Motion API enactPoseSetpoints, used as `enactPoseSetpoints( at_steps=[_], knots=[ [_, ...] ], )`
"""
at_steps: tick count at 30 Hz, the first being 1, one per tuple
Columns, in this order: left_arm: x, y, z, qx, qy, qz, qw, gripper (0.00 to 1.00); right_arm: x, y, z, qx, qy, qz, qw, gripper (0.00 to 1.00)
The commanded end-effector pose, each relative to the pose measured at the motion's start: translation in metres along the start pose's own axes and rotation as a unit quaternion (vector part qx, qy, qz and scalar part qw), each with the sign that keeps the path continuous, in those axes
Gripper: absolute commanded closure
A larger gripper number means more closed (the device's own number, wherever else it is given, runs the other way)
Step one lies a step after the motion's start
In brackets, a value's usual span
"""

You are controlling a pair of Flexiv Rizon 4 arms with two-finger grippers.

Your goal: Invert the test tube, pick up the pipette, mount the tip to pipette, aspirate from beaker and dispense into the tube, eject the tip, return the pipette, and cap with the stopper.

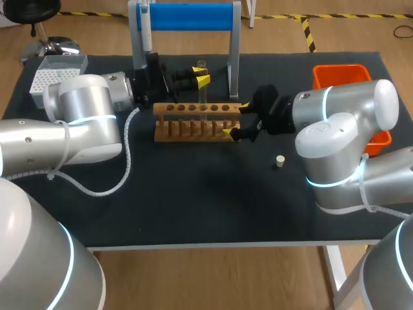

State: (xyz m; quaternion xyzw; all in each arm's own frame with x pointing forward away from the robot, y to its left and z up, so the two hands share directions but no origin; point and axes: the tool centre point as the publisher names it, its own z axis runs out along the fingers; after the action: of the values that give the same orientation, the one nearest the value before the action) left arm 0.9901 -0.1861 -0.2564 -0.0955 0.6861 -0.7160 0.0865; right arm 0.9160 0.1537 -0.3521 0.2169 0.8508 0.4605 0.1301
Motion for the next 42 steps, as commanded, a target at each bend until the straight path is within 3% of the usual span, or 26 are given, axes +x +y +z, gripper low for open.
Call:
enactPoseSetpoints(
  at_steps=[1,28,29,30,35,42],
  knots=[
    [0.001,0.003,0.002,0.0,-0.003,0.0,1.0,1.0,0.0,-0.001,0.0,0.0,0.0,0.0,1.0,0.0],
    [0.004,0.017,0.0,-0.013,-0.019,0.013,1.0,1.0,0.0,-0.001,0.0,0.0,0.0,0.0,1.0,0.0],
    [0.005,0.016,0.0,-0.013,-0.021,0.015,1.0,0.64,0.0,-0.001,0.0,0.0,0.0,0.0,1.0,0.0],
    [0.005,0.015,0.0,-0.013,-0.021,0.016,1.0,0.02,0.0,-0.001,0.0,0.0,0.0,0.0,1.0,0.0],
    [0.011,0.009,-0.001,-0.02,-0.009,0.014,1.0,0.0,0.0,-0.001,0.0,0.0,0.0,0.0,1.0,0.0],
    [0.023,-0.007,-0.02,-0.066,0.013,-0.016,0.998,0.0,0.0,-0.001,0.0,0.0,0.0,0.0,1.0,0.0]
  ],
)
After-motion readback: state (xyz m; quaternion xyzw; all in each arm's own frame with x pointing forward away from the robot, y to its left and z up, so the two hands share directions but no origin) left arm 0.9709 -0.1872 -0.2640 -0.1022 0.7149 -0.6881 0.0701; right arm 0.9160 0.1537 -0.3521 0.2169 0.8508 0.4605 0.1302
